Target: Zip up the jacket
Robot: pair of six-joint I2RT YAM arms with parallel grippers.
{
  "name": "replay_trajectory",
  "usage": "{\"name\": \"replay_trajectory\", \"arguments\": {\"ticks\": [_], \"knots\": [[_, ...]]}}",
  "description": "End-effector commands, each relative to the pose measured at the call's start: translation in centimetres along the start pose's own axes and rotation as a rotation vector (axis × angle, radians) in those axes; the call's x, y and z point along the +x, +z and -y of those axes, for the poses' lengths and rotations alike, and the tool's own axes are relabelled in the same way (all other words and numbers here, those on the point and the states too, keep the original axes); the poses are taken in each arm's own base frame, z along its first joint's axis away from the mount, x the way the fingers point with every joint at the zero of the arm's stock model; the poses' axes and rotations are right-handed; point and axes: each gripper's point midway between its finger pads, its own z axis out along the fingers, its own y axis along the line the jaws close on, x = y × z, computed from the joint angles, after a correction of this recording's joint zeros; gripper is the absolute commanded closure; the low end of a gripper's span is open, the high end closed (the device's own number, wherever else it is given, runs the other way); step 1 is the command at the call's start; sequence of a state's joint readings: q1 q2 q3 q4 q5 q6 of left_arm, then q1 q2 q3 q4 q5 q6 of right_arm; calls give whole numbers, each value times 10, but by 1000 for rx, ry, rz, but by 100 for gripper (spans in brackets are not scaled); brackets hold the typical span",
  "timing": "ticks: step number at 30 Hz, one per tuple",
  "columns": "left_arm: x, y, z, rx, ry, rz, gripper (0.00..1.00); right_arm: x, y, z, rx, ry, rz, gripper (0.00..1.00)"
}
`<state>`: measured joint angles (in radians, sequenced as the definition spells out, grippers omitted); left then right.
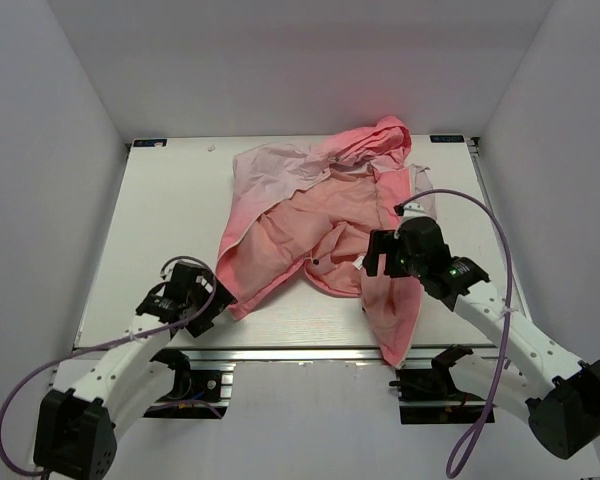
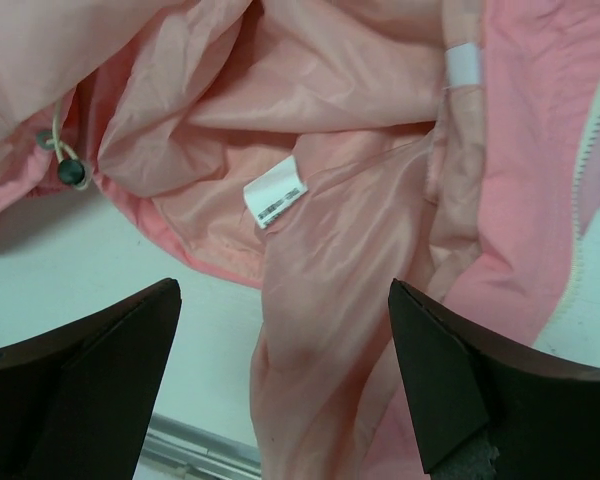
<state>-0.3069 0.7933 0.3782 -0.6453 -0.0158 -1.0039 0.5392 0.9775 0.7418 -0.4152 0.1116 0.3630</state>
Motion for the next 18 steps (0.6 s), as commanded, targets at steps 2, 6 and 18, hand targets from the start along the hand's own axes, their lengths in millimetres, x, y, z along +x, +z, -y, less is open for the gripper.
{"name": "replay_trajectory", "arguments": {"ticks": [2, 6, 18], "knots": [[-9, 17, 15, 20, -8, 13, 5, -12, -6, 13, 82, 24, 61, 11], [-8, 33, 17, -17, 12, -26, 23, -6, -8, 25, 155, 73, 50, 11], [-73, 10, 57, -17, 45, 189, 100, -8, -11, 44, 273, 104, 62, 11]]}}
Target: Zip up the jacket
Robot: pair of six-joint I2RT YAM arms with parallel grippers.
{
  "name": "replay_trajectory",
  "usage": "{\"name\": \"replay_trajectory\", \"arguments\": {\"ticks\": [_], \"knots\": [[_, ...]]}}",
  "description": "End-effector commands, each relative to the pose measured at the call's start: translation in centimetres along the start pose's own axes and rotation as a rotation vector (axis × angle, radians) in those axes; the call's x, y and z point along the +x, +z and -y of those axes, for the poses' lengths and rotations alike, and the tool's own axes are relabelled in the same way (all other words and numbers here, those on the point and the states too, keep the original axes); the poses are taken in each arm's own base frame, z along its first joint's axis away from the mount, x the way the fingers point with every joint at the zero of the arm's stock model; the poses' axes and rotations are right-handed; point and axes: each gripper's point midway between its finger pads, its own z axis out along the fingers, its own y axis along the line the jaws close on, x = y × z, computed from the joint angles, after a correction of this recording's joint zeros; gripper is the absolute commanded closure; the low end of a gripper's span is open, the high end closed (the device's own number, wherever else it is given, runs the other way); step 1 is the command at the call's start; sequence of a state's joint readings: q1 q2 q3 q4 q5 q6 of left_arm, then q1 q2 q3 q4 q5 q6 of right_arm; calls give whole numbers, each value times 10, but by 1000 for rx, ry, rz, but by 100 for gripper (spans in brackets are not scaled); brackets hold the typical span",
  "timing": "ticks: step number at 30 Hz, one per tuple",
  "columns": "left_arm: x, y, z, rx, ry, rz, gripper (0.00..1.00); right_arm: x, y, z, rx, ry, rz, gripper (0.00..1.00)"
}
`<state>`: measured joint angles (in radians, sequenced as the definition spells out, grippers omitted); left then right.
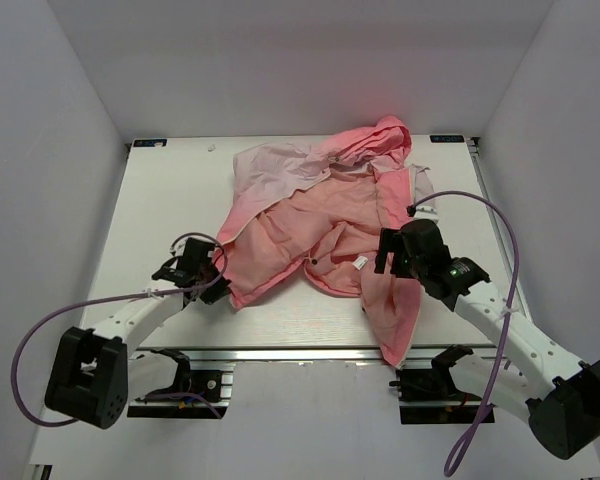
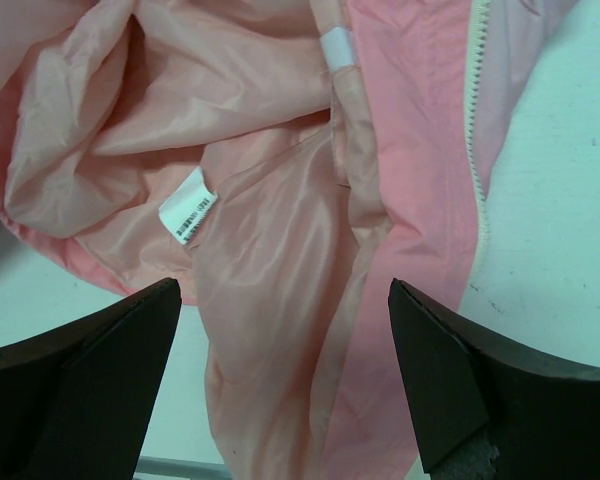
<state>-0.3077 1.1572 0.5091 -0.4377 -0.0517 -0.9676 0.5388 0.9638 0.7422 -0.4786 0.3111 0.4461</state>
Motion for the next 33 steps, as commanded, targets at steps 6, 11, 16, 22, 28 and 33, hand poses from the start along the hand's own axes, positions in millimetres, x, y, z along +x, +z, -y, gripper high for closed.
{"name": "replay_trajectory", "arguments": {"ticks": [6, 11, 16, 22, 28, 33], "knots": [[-102, -100, 61, 150, 42, 406, 100, -4, -9, 26, 157, 49, 12, 11], [-123, -164, 129, 403, 182, 455, 100, 1, -23, 36, 202, 95, -13, 11], [-99, -189, 204, 693, 392, 393, 100, 17, -37, 39, 185, 136, -51, 11], [-70, -213, 303, 923, 636, 379, 100, 35, -40, 28, 56, 56, -83, 11], [-140, -247, 327, 769, 574, 625, 100, 40, -34, -26, -254, -31, -135, 11], [-191, -249, 300, 571, 489, 738, 100, -6, -27, -88, -488, -143, -11, 11]]}}
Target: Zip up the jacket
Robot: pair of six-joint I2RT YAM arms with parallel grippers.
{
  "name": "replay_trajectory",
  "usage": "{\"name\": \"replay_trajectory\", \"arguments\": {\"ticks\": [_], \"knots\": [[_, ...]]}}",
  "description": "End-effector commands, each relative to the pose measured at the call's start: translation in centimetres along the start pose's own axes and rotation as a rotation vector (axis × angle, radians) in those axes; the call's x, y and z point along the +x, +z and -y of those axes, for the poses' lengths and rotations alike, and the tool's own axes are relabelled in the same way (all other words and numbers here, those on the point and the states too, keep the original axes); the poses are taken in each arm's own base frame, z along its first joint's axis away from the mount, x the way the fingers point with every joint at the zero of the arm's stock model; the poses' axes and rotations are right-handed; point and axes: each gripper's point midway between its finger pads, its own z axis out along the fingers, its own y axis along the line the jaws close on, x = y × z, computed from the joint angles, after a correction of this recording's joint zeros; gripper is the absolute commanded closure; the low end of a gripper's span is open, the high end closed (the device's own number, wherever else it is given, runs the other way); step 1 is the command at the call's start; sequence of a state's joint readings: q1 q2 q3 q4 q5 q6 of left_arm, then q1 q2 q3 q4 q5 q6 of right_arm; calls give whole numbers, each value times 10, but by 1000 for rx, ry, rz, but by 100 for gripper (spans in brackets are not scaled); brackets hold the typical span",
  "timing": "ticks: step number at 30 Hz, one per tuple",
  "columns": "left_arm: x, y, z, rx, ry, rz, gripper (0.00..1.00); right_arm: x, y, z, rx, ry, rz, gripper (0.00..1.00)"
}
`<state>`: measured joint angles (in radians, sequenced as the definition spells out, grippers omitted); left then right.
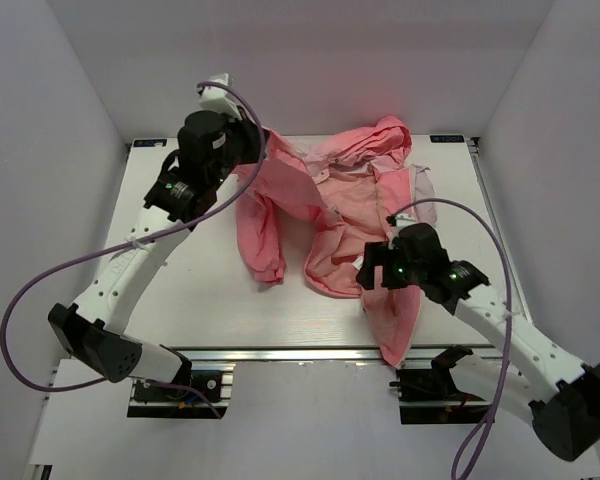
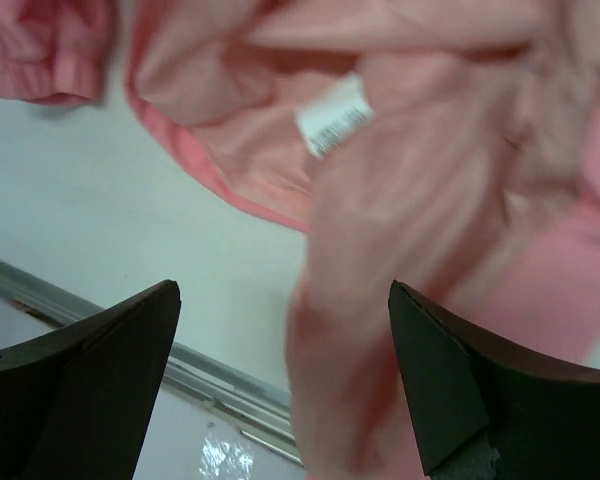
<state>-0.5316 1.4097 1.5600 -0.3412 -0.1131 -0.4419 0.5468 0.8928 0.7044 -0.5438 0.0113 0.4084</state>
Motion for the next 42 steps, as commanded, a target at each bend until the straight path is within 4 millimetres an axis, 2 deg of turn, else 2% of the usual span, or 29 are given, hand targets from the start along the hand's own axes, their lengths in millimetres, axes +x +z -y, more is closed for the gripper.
{"name": "replay_trajectory", "arguments": {"ticks": [1, 2, 3, 4, 5, 6, 8, 9, 11, 12, 13, 14, 16, 17, 18, 19, 21, 24, 25, 26, 28, 29, 31, 32, 35, 37, 38, 40, 42], "knots": [[-47, -20, -38, -158, 19, 107, 100, -51, 8, -63, -227, -179, 139, 11], [-51, -22, -49, -178, 9, 106, 100, -67, 13, -76, -245, -210, 191, 11], [-55, -27, -49, -174, 2, 115, 100, -61, 35, -82, -216, -239, 156, 11], [-53, -29, -51, -178, 3, 110, 100, -66, 44, -88, -215, -245, 161, 11], [-53, -31, -52, -177, 3, 116, 100, -71, 55, -90, -193, -231, 171, 11], [-56, -36, -51, -175, -1, 127, 100, -83, 76, -90, -149, -215, 199, 11], [-57, -41, -55, -186, -5, 129, 100, -99, 95, -93, -127, -217, 248, 12], [-59, -43, -56, -196, -8, 132, 100, -115, 111, -96, -97, -209, 295, 13], [-65, -49, -59, -211, -8, 142, 100, -136, 124, -96, -49, -209, 347, 14], [-67, -51, -61, -218, -9, 147, 100, -154, 137, -95, 4, -208, 385, 15], [-70, -56, -62, -230, -10, 156, 100, -161, 145, -97, 17, -215, 386, 17], [-75, -60, -64, -242, -11, 168, 100, -155, 166, -91, 59, -233, 339, 18], [-83, -69, -68, -270, -11, 199, 100, -168, 175, -103, 56, -229, 323, 28], [-86, -71, -72, -284, -7, 208, 100, -160, 188, -101, 60, -234, 285, 34], [-87, -72, -74, -295, -5, 211, 100, -157, 190, -103, 50, -205, 269, 57], [-86, -75, -78, -316, -6, 206, 100, -146, 192, -101, 45, -196, 234, 74], [-89, -79, -78, -319, 3, 210, 100, -132, 179, -115, -52, -195, 208, 100], [-95, -82, -87, -361, 10, 242, 100, -85, 149, -131, -210, -249, 146, 100], [-98, -82, -92, -377, 10, 248, 100, -60, 145, -125, -226, -269, 99, 100], [-96, -77, -95, -386, 13, 238, 100, -47, 127, -141, -306, -298, 78, 100], [-103, -76, -101, -401, 12, 247, 100, -21, 115, -144, -351, -335, 34, 100], [-106, -75, -102, -402, 14, 248, 100, 7, 106, -146, -388, -367, -22, 100], [-114, -73, -104, -405, 20, 260, 100, 34, 101, -143, -400, -395, -91, 100], [-117, -73, -105, -413, 22, 266, 100, 56, 96, -146, -432, -454, -139, 100], [-125, -69, -103, -397, 52, 282, 100, 91, 88, -156, -482, -574, -184, 100], [-127, -66, -95, -353, 57, 289, 100, 98, 84, -164, -495, -582, -193, 100], [-122, -64, -95, -343, 61, 278, 100, 99, 75, -174, -554, -586, -193, 100], [-123, -66, -92, -325, 55, 288, 100, 90, 64, -187, -623, -611, -137, 100], [-116, -63, -90, -300, 59, 277, 100, 85, 41, -204, -752, -673, -101, 100]]}}
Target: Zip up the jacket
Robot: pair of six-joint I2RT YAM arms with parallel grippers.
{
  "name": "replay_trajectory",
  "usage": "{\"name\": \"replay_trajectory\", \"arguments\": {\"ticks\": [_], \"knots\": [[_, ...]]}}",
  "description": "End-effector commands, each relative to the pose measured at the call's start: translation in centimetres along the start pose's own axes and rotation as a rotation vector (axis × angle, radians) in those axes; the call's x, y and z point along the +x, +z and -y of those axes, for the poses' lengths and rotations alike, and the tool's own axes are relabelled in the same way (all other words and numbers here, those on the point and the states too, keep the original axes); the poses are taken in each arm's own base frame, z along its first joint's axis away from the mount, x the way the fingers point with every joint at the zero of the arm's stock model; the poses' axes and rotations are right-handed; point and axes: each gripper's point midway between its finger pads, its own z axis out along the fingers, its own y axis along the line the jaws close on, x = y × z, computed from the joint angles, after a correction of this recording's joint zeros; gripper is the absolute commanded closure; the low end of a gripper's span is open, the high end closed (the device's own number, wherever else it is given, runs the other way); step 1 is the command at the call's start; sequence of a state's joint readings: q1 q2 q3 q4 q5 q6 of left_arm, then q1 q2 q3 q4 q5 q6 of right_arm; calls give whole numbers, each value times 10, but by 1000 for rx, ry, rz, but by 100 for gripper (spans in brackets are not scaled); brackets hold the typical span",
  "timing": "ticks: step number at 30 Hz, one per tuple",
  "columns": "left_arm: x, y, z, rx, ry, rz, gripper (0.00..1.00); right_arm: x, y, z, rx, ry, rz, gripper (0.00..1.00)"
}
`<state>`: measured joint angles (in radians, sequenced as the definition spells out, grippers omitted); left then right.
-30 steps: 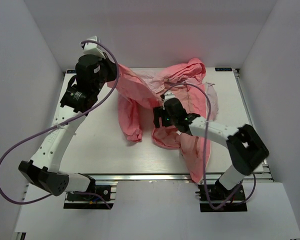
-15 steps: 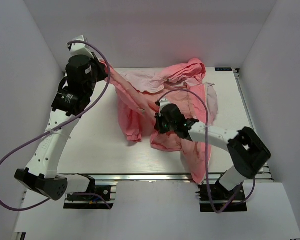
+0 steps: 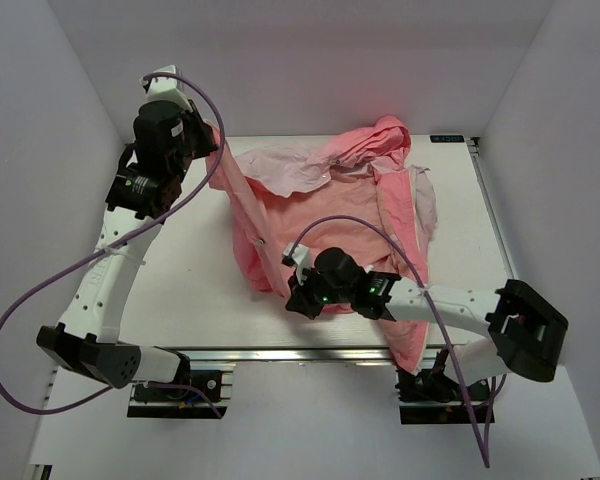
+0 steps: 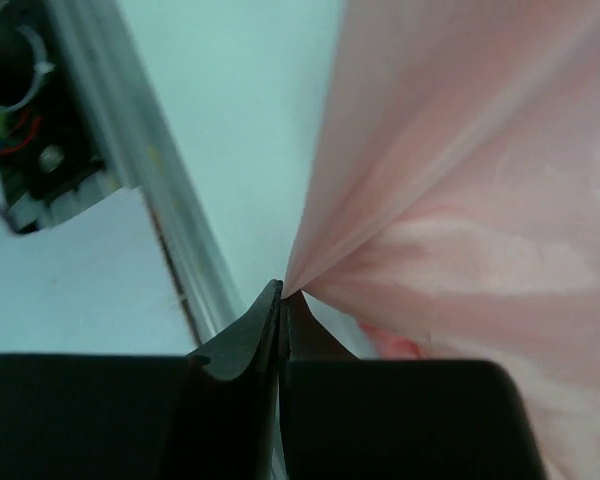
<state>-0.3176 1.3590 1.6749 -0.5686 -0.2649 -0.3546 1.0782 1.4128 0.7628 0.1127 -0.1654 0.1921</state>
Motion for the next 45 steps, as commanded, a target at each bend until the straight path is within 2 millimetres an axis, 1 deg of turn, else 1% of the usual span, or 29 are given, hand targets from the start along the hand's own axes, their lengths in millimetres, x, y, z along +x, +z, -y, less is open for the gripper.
{"name": "replay_trajectory", "arguments": {"ticks": [1, 2, 3, 4, 5, 7, 9, 10, 12, 13, 14, 15, 16, 17, 18, 19, 22, 27, 28, 29, 30, 31, 34, 37, 39, 41, 42, 44, 45], "knots": [[-52, -18, 21, 138, -14, 176, 100, 6, -20, -37, -197, -104, -29, 100], [-46, -18, 31, 196, 4, 156, 100, 1, -25, -47, -248, -119, -16, 97], [-40, -16, 40, 254, 17, 144, 100, -4, -26, -48, -246, -105, -4, 76], [-32, -16, 51, 326, 51, 126, 100, -10, -27, -48, -234, -91, 12, 70], [-18, -22, 73, 467, 68, 80, 100, -16, -28, -32, -128, -53, 31, 57], [5, -20, 88, 550, 62, 22, 100, -17, -35, -14, -13, 70, 41, 47], [33, -21, 106, 628, 93, -46, 100, -21, -58, 9, 110, 193, 98, 35], [47, -27, 125, 677, 133, -64, 100, -36, -80, 8, 115, 259, 187, 32], [77, -32, 151, 742, 181, -113, 100, -18, -106, 49, 309, 410, 247, 24], [87, -33, 159, 767, 193, -131, 100, -27, -137, 74, 443, 501, 378, 21], [98, -37, 169, 818, 203, -154, 100, -16, -152, 92, 548, 568, 410, 15], [118, -32, 178, 846, 213, -200, 100, 6, -168, 106, 655, 618, 379, 14], [134, -40, 193, 896, 236, -228, 100, 12, -198, 133, 812, 668, 436, 13], [148, -41, 201, 923, 256, -257, 100, 12, -216, 141, 884, 752, 471, 11], [174, -38, 207, 936, 279, -320, 100, 29, -227, 147, 957, 781, 424, 11], [193, -52, 222, 986, 319, -354, 100, 33, -242, 158, 1028, 818, 438, 11], [248, -87, 239, 1091, 379, -479, 100, 39, -259, 175, 1114, 874, 451, 11], [334, -154, 230, 1148, 458, -677, 100, 51, -272, 206, 1212, 918, 441, 11], [339, -164, 228, 1163, 444, -703, 95, 48, -269, 215, 1182, 939, 447, 11], [360, -171, 214, 1146, 440, -767, 81, 46, -267, 218, 1158, 933, 440, 11], [362, -175, 214, 1138, 391, -779, 65, 45, -264, 220, 1138, 925, 422, 11], [364, -174, 211, 1112, 368, -781, 3, 41, -260, 224, 1120, 909, 398, 11], [347, -169, 207, 1044, 342, -724, 2, 33, -250, 227, 1060, 824, 330, 11], [305, -145, 203, 879, 346, -593, 2, 35, -237, 224, 994, 787, 263, 11], [272, -118, 188, 710, 339, -503, 2, 41, -227, 224, 964, 784, 225, 11], [255, -100, 175, 637, 303, -475, 2, 51, -220, 226, 956, 797, 185, 11], [247, -76, 158, 589, 248, -480, 2, 57, -214, 229, 957, 812, 156, 11], [251, -55, 147, 602, 170, -529, 2, 60, -208, 231, 946, 821, 138, 11], [266, -40, 138, 596, 128, -593, 2, 63, -203, 235, 942, 826, 122, 11]]}}
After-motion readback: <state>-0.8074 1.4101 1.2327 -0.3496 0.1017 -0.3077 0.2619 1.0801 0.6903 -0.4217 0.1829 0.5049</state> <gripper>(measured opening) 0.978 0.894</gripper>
